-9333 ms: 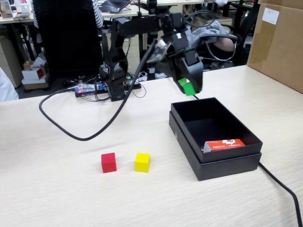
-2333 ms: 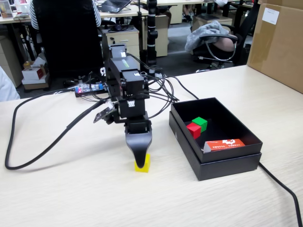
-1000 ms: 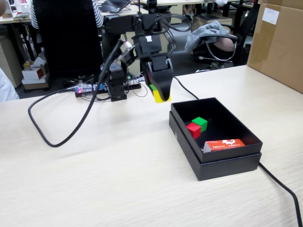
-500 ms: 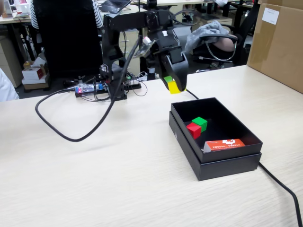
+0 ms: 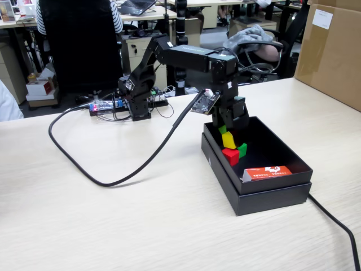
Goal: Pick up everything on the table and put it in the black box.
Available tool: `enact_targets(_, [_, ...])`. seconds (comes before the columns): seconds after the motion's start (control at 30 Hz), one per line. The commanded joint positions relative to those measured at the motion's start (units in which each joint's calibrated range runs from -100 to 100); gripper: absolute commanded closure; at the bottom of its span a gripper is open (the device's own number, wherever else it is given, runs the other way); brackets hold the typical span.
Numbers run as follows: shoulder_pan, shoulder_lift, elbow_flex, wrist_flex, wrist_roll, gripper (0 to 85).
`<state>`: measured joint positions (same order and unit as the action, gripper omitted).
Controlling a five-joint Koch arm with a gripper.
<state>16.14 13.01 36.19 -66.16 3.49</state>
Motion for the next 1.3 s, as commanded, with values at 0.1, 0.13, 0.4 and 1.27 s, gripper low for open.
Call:
enact_targets(0.1, [0.3,0.2,4.7,-0.1,0.3,62.2])
enact_targets(0.13, [0.3,0.5,4.4,-0.7,0.3,54.9])
enact_targets(0.4, [0.2,-7.1,1.9,-0.9,1.4,41.1])
enact_targets(1.27, [-14.4,-83.1,-43.4,10.9,-0.1,36.4])
